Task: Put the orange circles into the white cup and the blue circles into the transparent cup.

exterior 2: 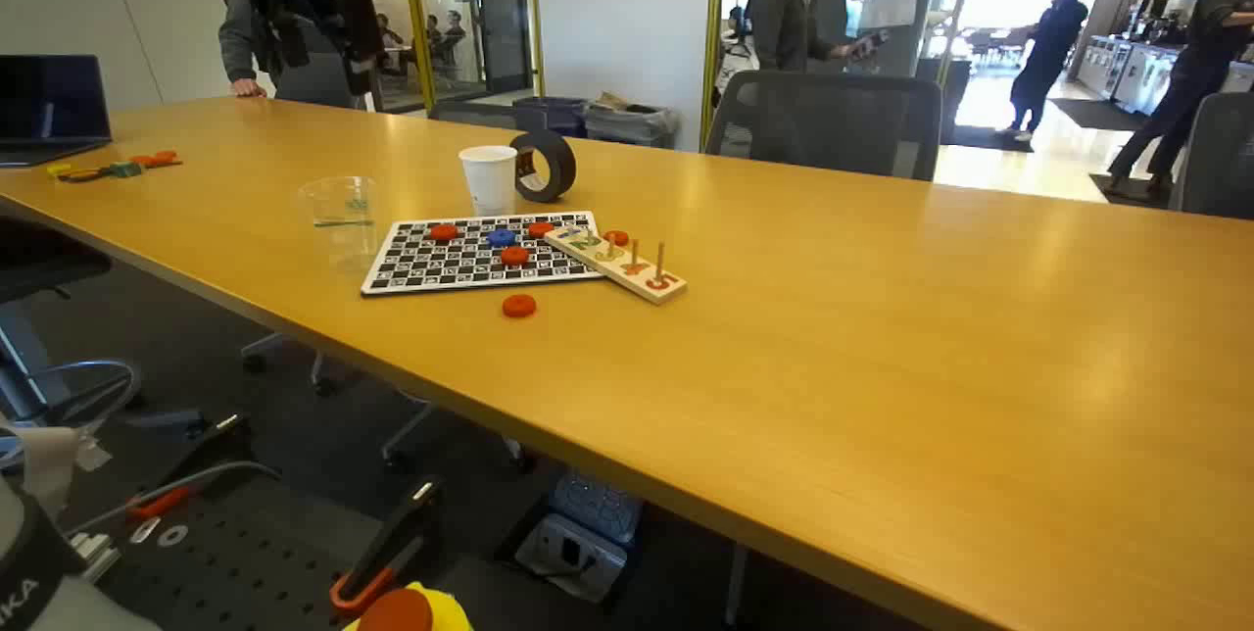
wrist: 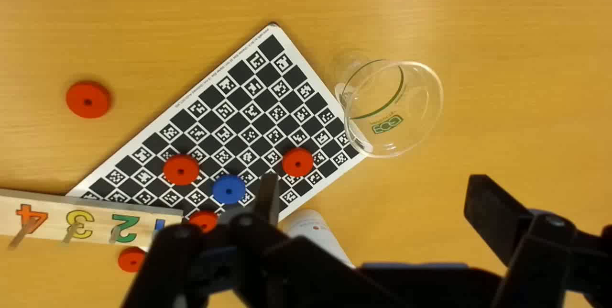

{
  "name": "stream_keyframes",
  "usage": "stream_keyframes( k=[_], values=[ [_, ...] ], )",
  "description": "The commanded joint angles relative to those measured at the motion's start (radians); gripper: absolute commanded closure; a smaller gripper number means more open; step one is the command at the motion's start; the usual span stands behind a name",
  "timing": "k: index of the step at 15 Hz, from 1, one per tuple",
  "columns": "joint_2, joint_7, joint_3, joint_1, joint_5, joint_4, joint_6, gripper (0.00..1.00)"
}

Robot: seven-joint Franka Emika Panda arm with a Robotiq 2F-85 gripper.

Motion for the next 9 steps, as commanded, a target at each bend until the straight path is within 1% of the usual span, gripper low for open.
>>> stream_keyframes(
  k=[1,9],
  values=[
    [-0.001,-0.001,0.002,-0.003,0.001,0.009,-0.004,0.00],
    [-0.006,-0.001,0.002,-0.003,0.001,0.022,-0.004,0.00]
  ],
)
